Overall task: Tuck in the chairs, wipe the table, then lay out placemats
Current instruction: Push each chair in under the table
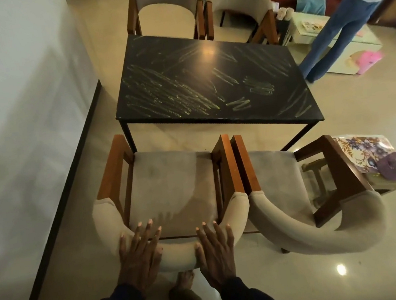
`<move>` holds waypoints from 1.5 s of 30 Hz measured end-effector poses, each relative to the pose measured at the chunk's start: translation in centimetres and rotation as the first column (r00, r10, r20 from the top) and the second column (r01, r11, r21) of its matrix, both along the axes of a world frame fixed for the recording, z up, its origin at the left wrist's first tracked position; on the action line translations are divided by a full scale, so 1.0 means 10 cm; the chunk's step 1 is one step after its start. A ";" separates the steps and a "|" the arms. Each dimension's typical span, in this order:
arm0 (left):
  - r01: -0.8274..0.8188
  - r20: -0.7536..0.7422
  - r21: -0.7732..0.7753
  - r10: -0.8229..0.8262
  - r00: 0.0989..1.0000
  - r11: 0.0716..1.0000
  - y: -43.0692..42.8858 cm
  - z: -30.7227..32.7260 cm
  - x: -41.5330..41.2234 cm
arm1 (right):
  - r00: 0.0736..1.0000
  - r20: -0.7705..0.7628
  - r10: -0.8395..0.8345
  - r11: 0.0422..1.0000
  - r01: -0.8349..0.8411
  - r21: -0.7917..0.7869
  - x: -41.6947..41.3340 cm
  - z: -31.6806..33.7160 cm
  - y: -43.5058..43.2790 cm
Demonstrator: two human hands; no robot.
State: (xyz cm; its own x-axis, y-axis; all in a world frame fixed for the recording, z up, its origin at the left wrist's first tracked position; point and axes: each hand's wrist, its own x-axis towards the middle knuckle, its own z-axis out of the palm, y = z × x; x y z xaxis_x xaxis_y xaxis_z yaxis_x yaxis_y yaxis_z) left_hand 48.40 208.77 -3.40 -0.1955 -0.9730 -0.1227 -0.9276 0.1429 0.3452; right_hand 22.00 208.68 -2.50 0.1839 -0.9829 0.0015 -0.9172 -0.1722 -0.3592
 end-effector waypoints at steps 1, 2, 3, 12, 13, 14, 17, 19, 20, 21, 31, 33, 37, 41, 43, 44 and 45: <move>0.005 0.003 0.000 -0.005 1.000 1.000 0.00 0.01 0.01 | 1.000 0.007 -0.005 1.000 0.005 -0.003 0.01 0.01 0.01; 0.013 0.006 0.001 -0.013 1.000 1.000 -0.01 0.02 0.01 | 1.000 0.018 -0.008 1.000 0.008 -0.011 0.02 0.00 0.01; 0.017 0.008 -0.006 -0.017 1.000 1.000 -0.01 0.02 0.02 | 0.999 0.031 -0.011 1.000 0.012 -0.019 0.02 -0.01 0.02; 0.038 0.014 -0.030 -0.038 0.999 0.999 -0.02 -0.03 0.06 | 0.999 0.042 -0.030 0.997 0.032 -0.070 0.05 -0.02 0.01; 0.041 0.010 -0.024 -0.041 0.999 0.999 -0.01 -0.02 0.06 | 0.999 0.044 -0.026 0.997 0.030 -0.077 0.05 -0.02 0.02; 0.039 0.009 -0.020 -0.039 0.999 0.999 -0.01 -0.01 0.05 | 0.999 0.048 -0.023 0.996 0.027 -0.083 0.05 -0.02 0.03; 0.038 0.003 -0.023 -0.038 0.999 0.999 0.00 0.01 0.06 | 0.998 0.042 -0.042 0.996 0.045 -0.075 0.09 0.02 0.02; 0.052 0.006 -0.027 -0.052 0.999 0.998 0.00 0.02 0.08 | 0.998 0.038 -0.054 0.997 0.056 -0.056 0.10 -0.01 0.06; 0.063 0.011 -0.022 -0.062 0.998 0.998 0.00 0.01 0.09 | 0.998 0.034 -0.057 0.997 0.058 -0.051 0.09 -0.03 0.09; 0.072 0.016 -0.016 -0.072 0.997 0.997 0.00 0.01 0.10 | 0.998 0.034 -0.059 0.997 0.061 -0.047 0.08 -0.05 0.12; 0.088 0.042 -0.050 -0.086 0.995 0.995 0.03 -0.02 0.09 | 0.998 0.051 -0.044 0.998 0.046 -0.040 0.08 -0.03 0.11; 0.070 0.043 -0.042 -0.068 0.997 0.997 0.04 0.00 0.07 | 0.996 0.083 -0.045 0.998 0.049 -0.044 0.08 -0.05 0.11; 0.042 0.032 -0.049 -0.041 0.999 0.998 0.00 -0.04 0.03 | 0.986 0.146 -0.079 0.994 0.089 -0.064 0.09 -0.05 0.02; 0.039 0.030 -0.056 -0.037 0.999 0.998 0.01 -0.05 0.05 | 0.985 0.148 -0.088 0.993 0.098 -0.063 0.12 -0.02 0.04; 0.035 0.034 -0.065 -0.032 0.999 0.997 0.02 -0.05 0.03 | 0.985 0.149 -0.087 0.993 0.097 -0.066 0.10 -0.03 0.04; 0.027 0.032 -0.069 -0.025 0.999 0.997 0.02 -0.05 0.02 | 0.985 0.151 -0.085 0.993 0.096 -0.065 0.10 -0.04 0.04; 0.018 0.025 -0.074 -0.017 1.000 0.997 0.01 -0.05 0.02 | 0.985 0.154 -0.082 0.994 0.092 -0.060 0.10 -0.05 0.03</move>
State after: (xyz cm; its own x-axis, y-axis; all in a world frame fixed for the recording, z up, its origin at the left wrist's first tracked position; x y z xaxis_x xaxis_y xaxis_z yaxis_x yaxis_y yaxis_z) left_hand 48.57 208.87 -3.93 -0.2104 -0.9760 -0.0555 -0.9326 0.1834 0.3109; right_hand 22.97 208.98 -2.98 0.0903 -0.9919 0.0890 -0.8658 -0.1224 -0.4852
